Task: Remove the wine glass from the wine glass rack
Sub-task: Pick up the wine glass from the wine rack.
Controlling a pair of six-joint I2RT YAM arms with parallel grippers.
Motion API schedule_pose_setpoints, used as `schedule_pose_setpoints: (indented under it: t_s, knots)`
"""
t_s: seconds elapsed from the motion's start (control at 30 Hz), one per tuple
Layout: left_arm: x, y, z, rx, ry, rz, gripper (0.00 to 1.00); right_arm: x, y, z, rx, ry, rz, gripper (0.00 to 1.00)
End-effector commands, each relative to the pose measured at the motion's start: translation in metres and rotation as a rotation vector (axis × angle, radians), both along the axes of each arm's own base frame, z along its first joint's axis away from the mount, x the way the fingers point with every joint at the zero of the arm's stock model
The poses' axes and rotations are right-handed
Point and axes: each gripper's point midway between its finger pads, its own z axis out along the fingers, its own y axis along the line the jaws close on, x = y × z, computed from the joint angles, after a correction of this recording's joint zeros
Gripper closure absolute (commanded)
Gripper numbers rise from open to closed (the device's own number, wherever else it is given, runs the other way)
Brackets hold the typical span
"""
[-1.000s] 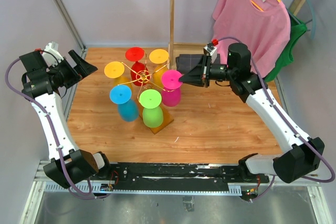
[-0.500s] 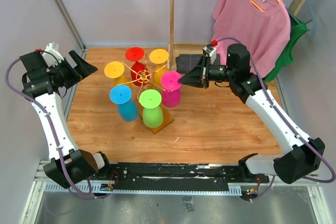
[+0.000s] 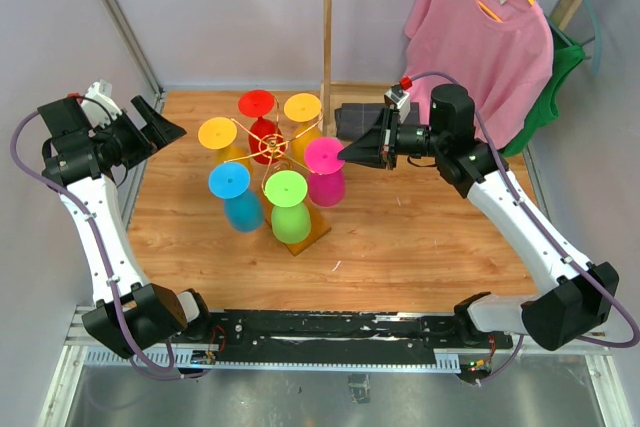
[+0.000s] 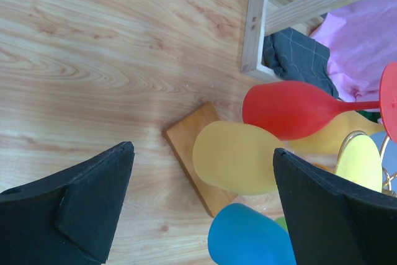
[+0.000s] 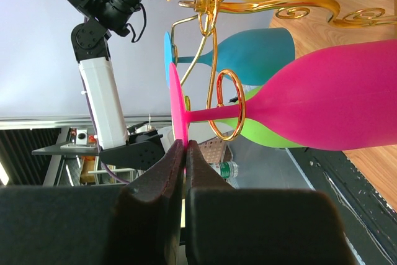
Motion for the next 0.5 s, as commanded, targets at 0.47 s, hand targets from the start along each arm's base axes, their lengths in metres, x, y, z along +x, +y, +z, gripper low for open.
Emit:
schedule_pose_setpoints:
  t_s: [0.47]
  knots:
    - [-0.0015,0.0017,-0.0047,-0.003,0.013,-0.002,0.01,-0.017,0.001,0.0221,0.027,-0.045,0.023,0.99]
